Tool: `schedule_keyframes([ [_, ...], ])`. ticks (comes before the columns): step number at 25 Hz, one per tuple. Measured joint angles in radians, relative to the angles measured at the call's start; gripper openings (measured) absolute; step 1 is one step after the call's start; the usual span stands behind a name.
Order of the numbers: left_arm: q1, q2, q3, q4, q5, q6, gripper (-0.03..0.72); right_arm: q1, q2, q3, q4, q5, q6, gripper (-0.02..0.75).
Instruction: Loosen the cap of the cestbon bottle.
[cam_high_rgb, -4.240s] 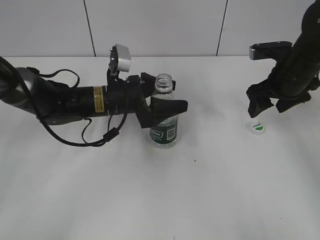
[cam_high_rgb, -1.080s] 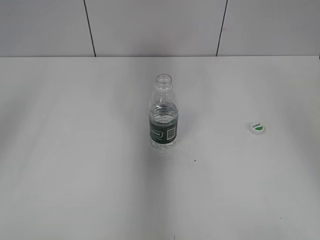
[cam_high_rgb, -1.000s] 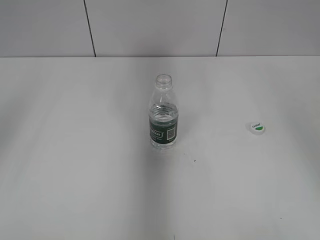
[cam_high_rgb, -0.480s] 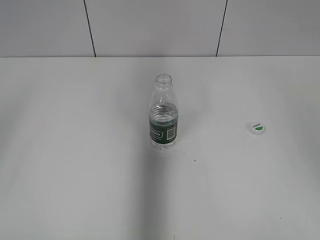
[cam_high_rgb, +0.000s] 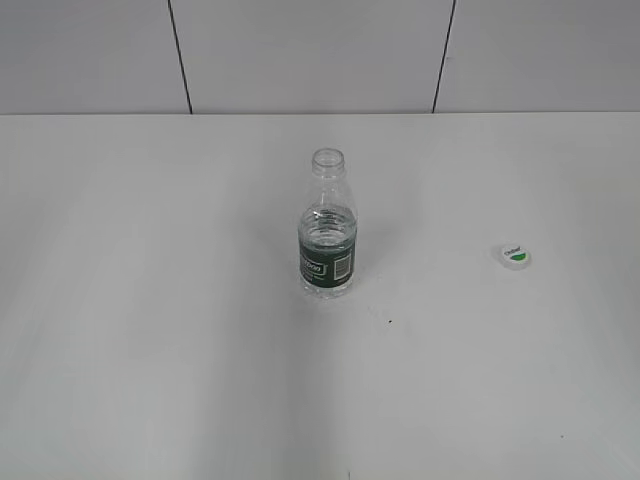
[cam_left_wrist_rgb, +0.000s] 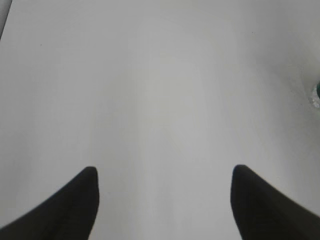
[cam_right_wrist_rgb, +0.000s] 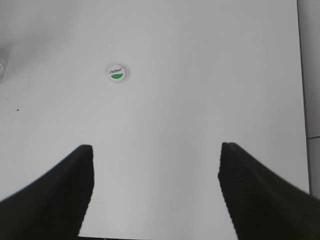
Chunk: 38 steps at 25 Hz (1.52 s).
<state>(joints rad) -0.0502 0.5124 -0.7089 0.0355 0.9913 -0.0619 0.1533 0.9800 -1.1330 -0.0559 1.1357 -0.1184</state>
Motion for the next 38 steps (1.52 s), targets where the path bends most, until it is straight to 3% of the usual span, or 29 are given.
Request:
schedule_keyframes([
  [13, 0.000, -0.424, 0.156, -0.025, 0.037, 0.005, 0.470, 0.000, -0.301, 0.260, 0.000, -0.034, 0.000, 0.594],
  [25, 0.000, -0.517, 0.189, -0.024, 0.073, 0.007, 0.455, 0.000, -0.725, 0.430, 0.001, -0.009, 0.000, 0.594],
  [38, 0.000, -0.520, 0.189, -0.023, 0.077, 0.007, 0.380, 0.000, -0.987, 0.444, 0.030, 0.015, -0.019, 0.594],
])
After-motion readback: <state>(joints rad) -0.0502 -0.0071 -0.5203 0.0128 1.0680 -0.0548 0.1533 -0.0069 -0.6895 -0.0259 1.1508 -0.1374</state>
